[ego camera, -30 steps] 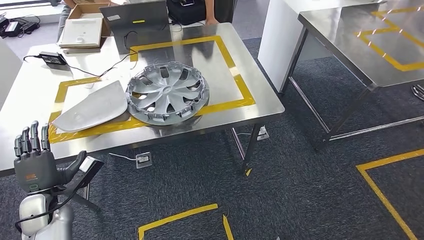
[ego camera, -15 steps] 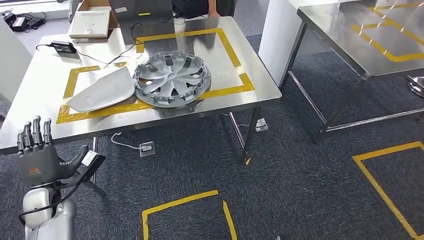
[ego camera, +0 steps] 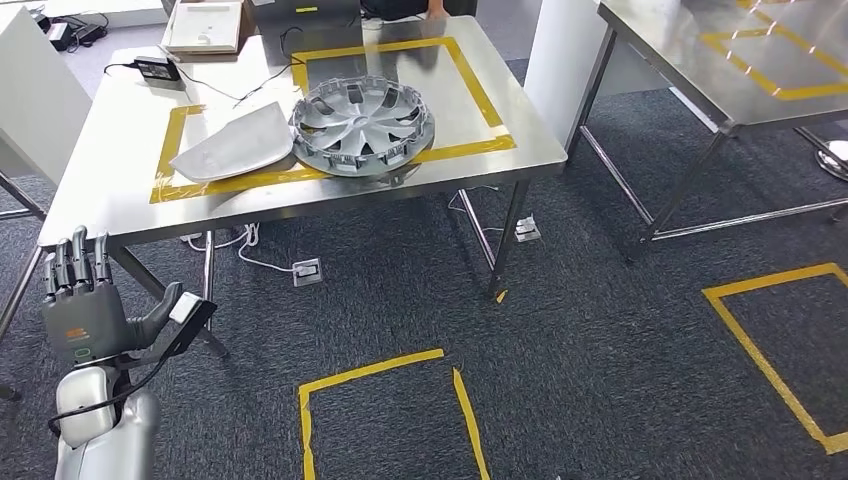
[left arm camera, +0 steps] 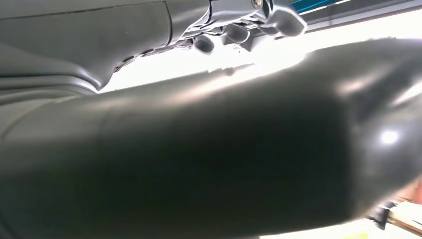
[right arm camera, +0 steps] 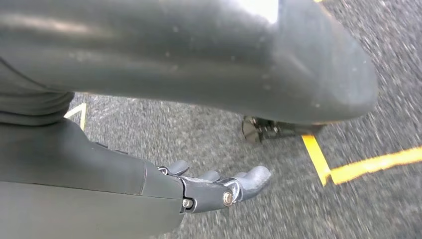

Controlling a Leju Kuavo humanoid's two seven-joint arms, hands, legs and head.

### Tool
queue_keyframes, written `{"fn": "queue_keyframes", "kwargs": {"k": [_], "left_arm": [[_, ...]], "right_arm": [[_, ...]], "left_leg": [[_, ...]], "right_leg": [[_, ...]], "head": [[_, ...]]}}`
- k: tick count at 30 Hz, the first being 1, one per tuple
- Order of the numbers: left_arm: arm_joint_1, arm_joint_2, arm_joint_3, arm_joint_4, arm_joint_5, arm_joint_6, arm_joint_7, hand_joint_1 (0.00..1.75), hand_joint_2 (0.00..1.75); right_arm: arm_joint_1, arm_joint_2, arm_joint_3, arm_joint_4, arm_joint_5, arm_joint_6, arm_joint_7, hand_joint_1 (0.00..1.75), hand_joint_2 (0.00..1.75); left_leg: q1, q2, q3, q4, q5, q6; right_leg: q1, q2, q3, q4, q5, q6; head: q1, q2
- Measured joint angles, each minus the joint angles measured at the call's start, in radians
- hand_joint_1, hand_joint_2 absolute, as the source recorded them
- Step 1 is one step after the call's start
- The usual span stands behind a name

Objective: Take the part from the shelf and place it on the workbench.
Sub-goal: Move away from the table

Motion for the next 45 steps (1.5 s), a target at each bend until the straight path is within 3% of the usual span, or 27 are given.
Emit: {"fn": "queue_keyframes", "kwargs": {"k": [1, 2, 4, 5, 6, 7, 9, 11, 12, 14, 16, 17, 18, 19, 21, 24, 25, 30, 32, 34, 36, 44, 45], "left_arm": [[0.004, 0.002, -0.005, 0.004, 0.000, 0.000, 0.005, 0.00, 0.00], [0.007, 0.005, -0.009, 0.007, 0.001, 0.000, 0.010, 0.00, 0.00], [0.014, 0.011, -0.015, 0.014, 0.001, 0.000, 0.017, 0.00, 0.00], [0.019, 0.015, -0.016, 0.018, 0.002, 0.000, 0.020, 0.00, 0.00], [0.025, 0.019, -0.017, 0.024, 0.004, 0.000, 0.021, 0.00, 0.00], [0.032, 0.023, -0.018, 0.029, 0.008, 0.000, 0.019, 0.00, 0.00], [0.042, 0.029, -0.017, 0.039, 0.020, 0.000, 0.010, 0.00, 0.00], [0.048, 0.031, -0.016, 0.050, 0.035, 0.000, 0.001, 0.00, 0.00], [0.048, 0.033, -0.015, 0.060, 0.049, 0.000, -0.002, 0.00, 0.00], [0.039, 0.036, -0.009, 0.108, 0.114, -0.001, -0.021, 0.00, 0.87], [0.018, 0.045, -0.005, 0.190, 0.207, -0.001, -0.047, 0.00, 1.75], [0.008, 0.052, -0.004, 0.232, 0.244, -0.001, -0.054, 0.00, 1.75], [0.000, 0.059, -0.004, 0.270, 0.271, -0.001, -0.057, 0.00, 1.75], [-0.006, 0.067, -0.004, 0.304, 0.291, -0.001, -0.056, 0.00, 1.75], [-0.017, 0.078, -0.002, 0.369, 0.318, -0.001, -0.041, 0.00, 1.75], [-0.019, 0.089, 0.002, 0.452, 0.338, -0.010, 0.027, 0.00, 1.75], [-0.015, 0.091, 0.002, 0.474, 0.347, -0.019, 0.047, 0.00, 1.75], [0.019, 0.091, 0.000, 0.545, 0.442, -0.080, 0.087, 0.00, 1.75], [0.034, 0.091, -0.006, 0.563, 0.490, -0.108, 0.098, 0.00, 0.87], [0.053, 0.091, -0.014, 0.577, 0.539, -0.136, 0.108, 0.00, 0.00], [0.071, 0.091, -0.025, 0.588, 0.584, -0.162, 0.117, 0.00, 0.00], [0.148, 0.091, -0.077, 0.617, 0.762, -0.267, 0.155, 0.00, 0.00], [0.158, 0.091, -0.085, 0.620, 0.787, -0.281, 0.160, 0.00, 0.44]], "right_arm": [[0.003, 0.000, 0.000, 0.000, 0.003, 0.002, 0.001, 0.00, 0.00], [0.004, 0.001, 0.000, 0.000, 0.006, 0.003, 0.002, 0.00, 0.00], [0.005, 0.003, 0.000, 0.000, 0.011, 0.004, 0.003, 0.00, 0.00], [0.005, 0.004, 0.000, 0.000, 0.014, 0.004, 0.003, 0.00, 0.00], [0.005, 0.004, 0.000, 0.000, 0.016, 0.004, 0.003, 0.00, 0.00], [0.005, 0.004, 0.000, 0.000, 0.019, 0.004, 0.004, 0.00, 0.00], [0.005, 0.004, 0.000, 0.000, 0.024, 0.004, 0.006, 0.00, 0.00], [0.002, 0.002, 0.000, 0.000, 0.028, 0.002, 0.009, 0.00, 0.00], [0.002, 0.000, 0.000, 0.000, 0.029, 0.001, 0.010, 0.00, 0.00], [0.002, -0.001, 0.000, 0.000, 0.028, -0.001, 0.013, 0.00, 0.00], [0.001, -0.001, -0.001, 0.000, 0.023, -0.001, 0.019, 0.00, 0.00], [0.001, -0.001, -0.003, 0.000, 0.020, 0.001, 0.022, 0.00, 0.00], [0.002, -0.002, -0.006, 0.000, 0.016, 0.002, 0.026, 0.00, 0.44], [0.003, -0.002, -0.009, 0.000, 0.012, 0.003, 0.028, 0.00, 0.87], [0.004, -0.002, -0.015, 0.000, 0.005, 0.001, 0.027, 0.00, 1.75], [0.008, -0.005, -0.008, -0.001, -0.010, -0.018, 0.029, 0.00, 1.75], [0.011, -0.008, 0.000, -0.001, -0.020, -0.024, 0.032, 0.00, 1.75], [0.029, -0.027, 0.064, -0.009, -0.088, -0.041, 0.038, 0.00, 1.75], [0.036, -0.035, 0.097, -0.015, -0.121, -0.046, 0.041, 0.00, 1.75], [0.044, -0.043, 0.135, -0.023, -0.154, -0.050, 0.046, 0.00, 0.87], [0.051, -0.051, 0.173, -0.030, -0.184, -0.055, 0.048, 0.00, 0.00], [0.083, -0.082, 0.328, -0.058, -0.303, -0.072, 0.054, 0.00, 0.00], [0.087, -0.085, 0.350, -0.062, -0.319, -0.075, 0.055, 0.00, 0.00]], "left_leg": [[0.000, 0.002, -0.009, 0.001, 0.009, 0.010], [0.001, 0.004, -0.021, 0.001, 0.021, 0.019], [-0.001, 0.005, -0.047, 0.003, 0.045, 0.028], [-0.002, 0.005, -0.061, 0.003, 0.058, 0.029], [-0.005, 0.005, -0.076, 0.005, 0.070, 0.029], [-0.007, 0.005, -0.092, 0.006, 0.081, 0.029], [-0.011, 0.004, -0.120, 0.009, 0.102, 0.027], [-0.014, 0.003, -0.137, 0.009, 0.119, 0.021], [-0.013, 0.003, -0.140, 0.007, 0.126, 0.016], [-0.009, 0.004, -0.140, -0.001, 0.139, 0.005], [-0.011, 0.004, -0.141, -0.013, 0.120, 0.008], [-0.013, 0.004, -0.143, -0.017, 0.104, 0.013], [-0.014, 0.004, -0.144, -0.018, 0.086, 0.017], [-0.014, 0.004, -0.145, -0.019, 0.082, 0.018], [-0.013, 0.003, -0.144, -0.030, 0.120, 0.017], [-0.011, 0.000, -0.144, -0.047, 0.190, -0.003], [-0.010, 0.000, -0.146, -0.048, 0.193, -0.008], [-0.010, 0.000, -0.151, -0.048, 0.198, -0.010], [-0.010, 0.000, -0.151, -0.048, 0.198, -0.010], [-0.010, 0.000, -0.152, -0.048, 0.198, -0.010], [-0.010, 0.000, -0.153, -0.048, 0.197, -0.010], [-0.011, 0.000, -0.156, -0.046, 0.197, -0.009], [-0.011, 0.000, -0.156, -0.046, 0.197, -0.009]], "right_leg": [[-0.002, 0.001, -0.007, 0.014, -0.022, 0.005], [-0.003, 0.003, -0.018, 0.049, -0.065, 0.010], [-0.003, 0.006, -0.048, 0.170, -0.176, 0.015], [-0.002, 0.007, -0.058, 0.234, -0.210, 0.015], [-0.002, 0.007, -0.058, 0.278, -0.218, 0.013], [0.000, 0.007, -0.042, 0.291, -0.206, 0.009], [0.007, 0.010, 0.042, 0.213, -0.162, -0.008], [0.017, 0.014, 0.146, 0.073, -0.169, -0.030], [0.022, 0.015, 0.176, 0.023, -0.181, -0.036], [0.026, 0.014, 0.185, -0.011, -0.187, -0.038], [0.025, 0.013, 0.180, -0.025, -0.177, -0.030], [0.023, 0.013, 0.178, -0.031, -0.171, -0.029], [0.022, 0.013, 0.174, -0.034, -0.165, -0.027], [0.023, 0.013, 0.171, -0.034, -0.158, -0.033], [0.025, 0.013, 0.166, -0.032, -0.149, -0.040], [0.027, 0.014, 0.157, -0.024, -0.144, -0.047], [0.027, 0.014, 0.154, -0.022, -0.143, -0.048], [0.027, 0.013, 0.148, -0.020, -0.142, -0.049], [0.027, 0.013, 0.147, -0.020, -0.143, -0.049], [0.027, 0.014, 0.146, -0.020, -0.143, -0.050], [0.027, 0.013, 0.145, -0.020, -0.143, -0.050], [0.026, 0.013, 0.144, -0.020, -0.142, -0.048], [0.026, 0.013, 0.144, -0.020, -0.142, -0.048]], "head": [[0.000, 0.000], [0.000, 0.000], [0.001, 0.000], [0.001, 0.000], [0.000, 0.000], [0.000, 0.000], [0.000, 0.000], [0.000, 0.000], [0.000, 0.000], [0.002, 0.000], [0.004, 0.000], [0.004, 0.000], [0.004, 0.000], [0.004, 0.000], [0.004, 0.000], [0.003, 0.000], [0.004, 0.000], [0.004, 0.000], [0.004, 0.000], [0.004, 0.000], [0.004, 0.000], [0.004, 0.000], [0.004, 0.000]]}}
